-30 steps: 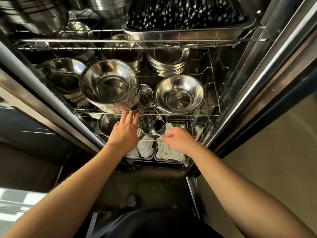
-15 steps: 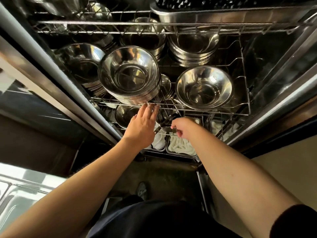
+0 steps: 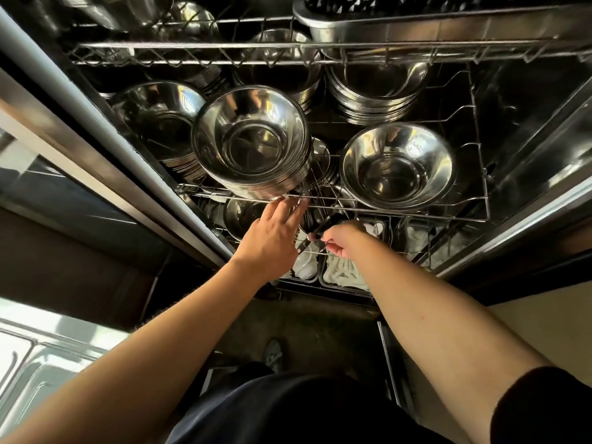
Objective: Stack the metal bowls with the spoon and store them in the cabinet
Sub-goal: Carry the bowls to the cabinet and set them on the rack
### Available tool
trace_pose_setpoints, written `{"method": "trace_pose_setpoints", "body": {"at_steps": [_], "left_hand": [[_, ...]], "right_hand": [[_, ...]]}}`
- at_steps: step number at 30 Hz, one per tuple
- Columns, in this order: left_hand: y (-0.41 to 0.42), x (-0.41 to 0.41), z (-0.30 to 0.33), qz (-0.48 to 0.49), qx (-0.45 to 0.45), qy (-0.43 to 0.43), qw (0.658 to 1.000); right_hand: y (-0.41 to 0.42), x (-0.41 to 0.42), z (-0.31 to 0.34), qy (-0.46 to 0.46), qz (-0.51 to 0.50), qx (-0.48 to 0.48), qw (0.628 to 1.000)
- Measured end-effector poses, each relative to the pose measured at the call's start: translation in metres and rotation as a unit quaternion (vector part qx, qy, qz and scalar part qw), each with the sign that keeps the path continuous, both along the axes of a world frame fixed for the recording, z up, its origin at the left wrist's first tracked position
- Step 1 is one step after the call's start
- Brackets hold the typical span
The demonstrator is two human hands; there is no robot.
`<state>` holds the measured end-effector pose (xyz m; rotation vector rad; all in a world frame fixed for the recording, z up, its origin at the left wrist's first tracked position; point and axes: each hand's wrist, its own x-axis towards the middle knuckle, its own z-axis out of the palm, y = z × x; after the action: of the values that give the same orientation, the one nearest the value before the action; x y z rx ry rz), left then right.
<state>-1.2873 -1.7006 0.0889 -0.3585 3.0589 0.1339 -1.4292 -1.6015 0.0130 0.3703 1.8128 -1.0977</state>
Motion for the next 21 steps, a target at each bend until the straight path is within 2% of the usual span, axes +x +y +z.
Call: {"method": "trace_pose_setpoints", "body": {"at_steps": [10, 16, 21], "left_hand": [[0.002, -0.004, 0.006, 0.004, 0.021, 0.0, 1.0], [0.005, -0.011, 0.015, 0.017, 0.024, -0.022, 0.999], [0.012, -0.019, 0.026, 0.039, 0.023, -0.035, 0.998]], "right_hand": [[0.011, 0.012, 0.01, 0.037, 0.04, -0.013, 0.998], [0.036, 0.013, 0.025, 0.102, 0.085, -0.019, 0.991], [0.066, 0.013, 0.04, 0.202, 0.204, -0.045, 0.957]]}}
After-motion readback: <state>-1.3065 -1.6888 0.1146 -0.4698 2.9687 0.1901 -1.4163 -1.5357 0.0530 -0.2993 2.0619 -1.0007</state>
